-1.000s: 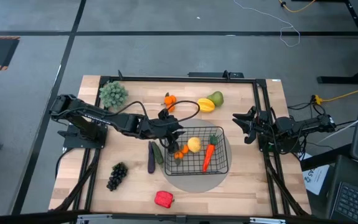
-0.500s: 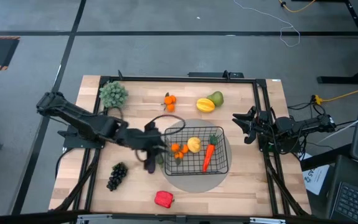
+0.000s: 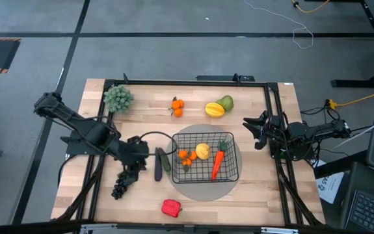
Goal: Build produce basket
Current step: Put the black grapes into the black wire basket
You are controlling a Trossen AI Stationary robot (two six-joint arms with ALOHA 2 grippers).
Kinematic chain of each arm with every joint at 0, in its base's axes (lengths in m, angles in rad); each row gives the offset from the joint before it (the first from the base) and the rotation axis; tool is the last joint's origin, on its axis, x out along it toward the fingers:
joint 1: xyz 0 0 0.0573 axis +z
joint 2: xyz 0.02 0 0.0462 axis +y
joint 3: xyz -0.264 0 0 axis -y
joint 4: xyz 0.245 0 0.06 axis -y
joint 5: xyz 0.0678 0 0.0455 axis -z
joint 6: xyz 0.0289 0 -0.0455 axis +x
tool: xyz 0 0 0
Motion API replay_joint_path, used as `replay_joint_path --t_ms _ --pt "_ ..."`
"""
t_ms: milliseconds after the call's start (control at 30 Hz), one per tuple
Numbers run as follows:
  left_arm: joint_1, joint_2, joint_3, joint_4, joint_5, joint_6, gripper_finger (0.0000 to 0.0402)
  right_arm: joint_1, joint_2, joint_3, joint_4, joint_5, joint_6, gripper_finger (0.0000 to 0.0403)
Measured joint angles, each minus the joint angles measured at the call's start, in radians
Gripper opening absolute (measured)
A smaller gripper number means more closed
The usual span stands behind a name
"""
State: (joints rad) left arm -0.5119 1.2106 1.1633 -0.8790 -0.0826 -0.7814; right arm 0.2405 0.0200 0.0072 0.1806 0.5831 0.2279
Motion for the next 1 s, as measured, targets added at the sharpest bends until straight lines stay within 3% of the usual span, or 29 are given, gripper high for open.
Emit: replay_joint_path --t_ms 167,333,567,833,1000 --pt "-0.043 0.007 0.0 -0.145 0.112 -0.398 0.0085 0.0 0.0 0.0 0.0 0.0 0.003 0.0131" --pt "-0.118 0.027 0.0 -0.242 0.134 -0.584 0.0085 0.0 0.0 0.0 -0.001 0.0 0.002 0.0131" --pt "-0.201 0.1 -0.001 -0.246 0.107 -0.642 0.0085 0.0 0.0 0.0 -0.014 0.0 -0.001 0.0131" --pt "-0.218 0.212 -0.001 -0.232 0.104 -0.659 0.0085 0.0 0.0 0.0 -0.018 0.0 0.001 0.0131" --pt "-0.215 0.267 -0.001 -0.232 0.192 -0.7 0.0085 0.0 0.0 0.0 -0.019 0.0 0.038 0.0131"
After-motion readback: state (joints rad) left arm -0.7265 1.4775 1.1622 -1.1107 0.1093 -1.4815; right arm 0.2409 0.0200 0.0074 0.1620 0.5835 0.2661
